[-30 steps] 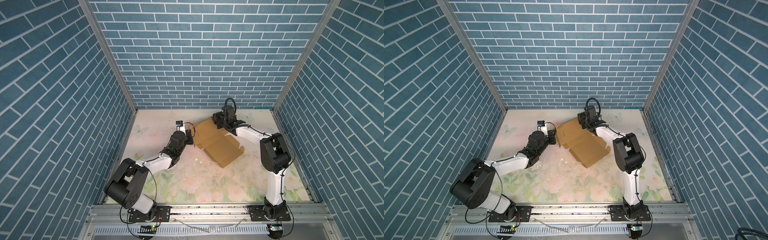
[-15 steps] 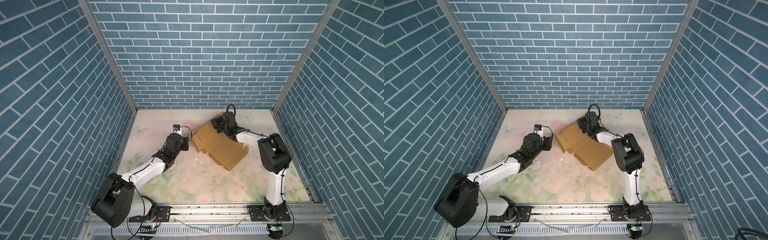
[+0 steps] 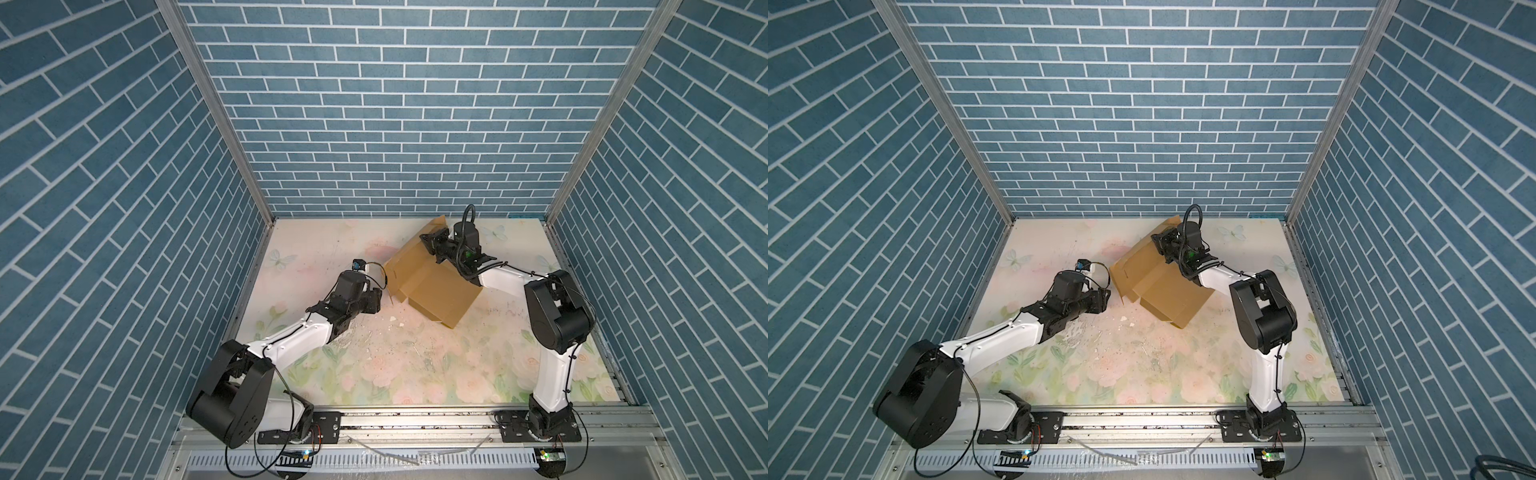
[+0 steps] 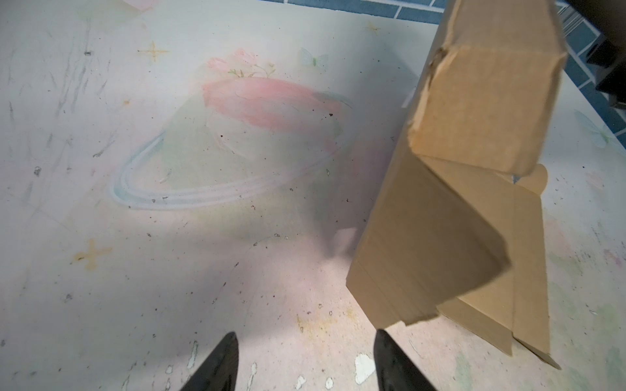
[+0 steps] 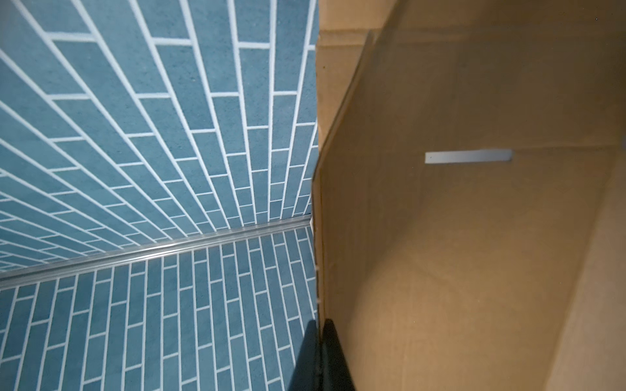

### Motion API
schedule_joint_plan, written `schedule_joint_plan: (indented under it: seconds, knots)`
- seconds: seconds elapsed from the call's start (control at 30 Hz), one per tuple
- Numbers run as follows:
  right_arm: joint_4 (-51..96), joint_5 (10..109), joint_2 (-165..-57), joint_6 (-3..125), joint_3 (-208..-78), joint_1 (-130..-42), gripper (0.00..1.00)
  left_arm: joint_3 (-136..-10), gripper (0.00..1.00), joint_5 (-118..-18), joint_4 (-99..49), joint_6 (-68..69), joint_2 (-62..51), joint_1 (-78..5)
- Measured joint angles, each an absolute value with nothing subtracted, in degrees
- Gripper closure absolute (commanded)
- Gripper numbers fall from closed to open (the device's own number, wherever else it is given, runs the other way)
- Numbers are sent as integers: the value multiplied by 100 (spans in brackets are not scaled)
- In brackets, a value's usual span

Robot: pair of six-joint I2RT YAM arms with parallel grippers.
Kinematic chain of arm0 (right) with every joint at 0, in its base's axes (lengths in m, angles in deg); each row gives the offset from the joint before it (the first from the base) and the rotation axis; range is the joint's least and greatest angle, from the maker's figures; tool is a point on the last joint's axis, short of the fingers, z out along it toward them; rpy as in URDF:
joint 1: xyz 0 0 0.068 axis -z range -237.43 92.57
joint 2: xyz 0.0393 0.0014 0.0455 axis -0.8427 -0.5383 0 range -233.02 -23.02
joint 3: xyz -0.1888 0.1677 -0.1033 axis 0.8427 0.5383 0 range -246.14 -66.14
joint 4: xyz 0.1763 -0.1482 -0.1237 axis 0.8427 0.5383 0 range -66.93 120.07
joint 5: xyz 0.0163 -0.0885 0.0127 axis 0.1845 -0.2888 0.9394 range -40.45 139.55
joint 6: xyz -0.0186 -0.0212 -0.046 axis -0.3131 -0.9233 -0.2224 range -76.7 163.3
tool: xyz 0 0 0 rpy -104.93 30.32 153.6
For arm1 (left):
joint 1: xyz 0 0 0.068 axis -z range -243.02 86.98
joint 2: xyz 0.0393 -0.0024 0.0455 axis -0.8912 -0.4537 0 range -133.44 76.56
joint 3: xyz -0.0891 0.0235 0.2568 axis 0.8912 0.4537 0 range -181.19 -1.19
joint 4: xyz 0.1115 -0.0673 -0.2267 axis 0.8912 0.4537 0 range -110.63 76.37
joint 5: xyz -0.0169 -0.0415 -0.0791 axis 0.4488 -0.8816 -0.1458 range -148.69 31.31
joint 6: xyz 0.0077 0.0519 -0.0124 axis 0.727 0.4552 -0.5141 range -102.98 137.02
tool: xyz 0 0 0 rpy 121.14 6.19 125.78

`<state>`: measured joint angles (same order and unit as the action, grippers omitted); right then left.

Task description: Fold the paper box

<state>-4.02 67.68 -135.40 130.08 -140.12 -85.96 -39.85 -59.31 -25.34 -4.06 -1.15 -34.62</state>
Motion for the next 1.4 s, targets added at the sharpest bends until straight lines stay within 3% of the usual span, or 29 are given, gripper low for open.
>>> schedule_joint_plan:
  seconds: [0.27, 0.57, 0.77, 0.93, 1.4]
  knots:
    - [-636, 7264, -13492, 12676, -13664, -8546, 100, -3987, 35, -6047, -2556, -535, -117, -3462]
    - [-826, 7447, -13494, 12394, -13551, -8537, 100, -4018, 24, -6119, -2361, -653, -54, -3462]
    - [-824, 7482, -13494, 12282, -13548, -8537, 100, -4783, 19, -6246, -1585, -612, 82, -3466]
    - [-826, 7487, -13494, 12247, -13498, -8537, 100, -5373, 20, -6574, -1165, -511, 82, -3508]
    - [-852, 7511, -13494, 12232, -13452, -8537, 100, -6483, 34, -7101, 52, 210, -1085, -3532]
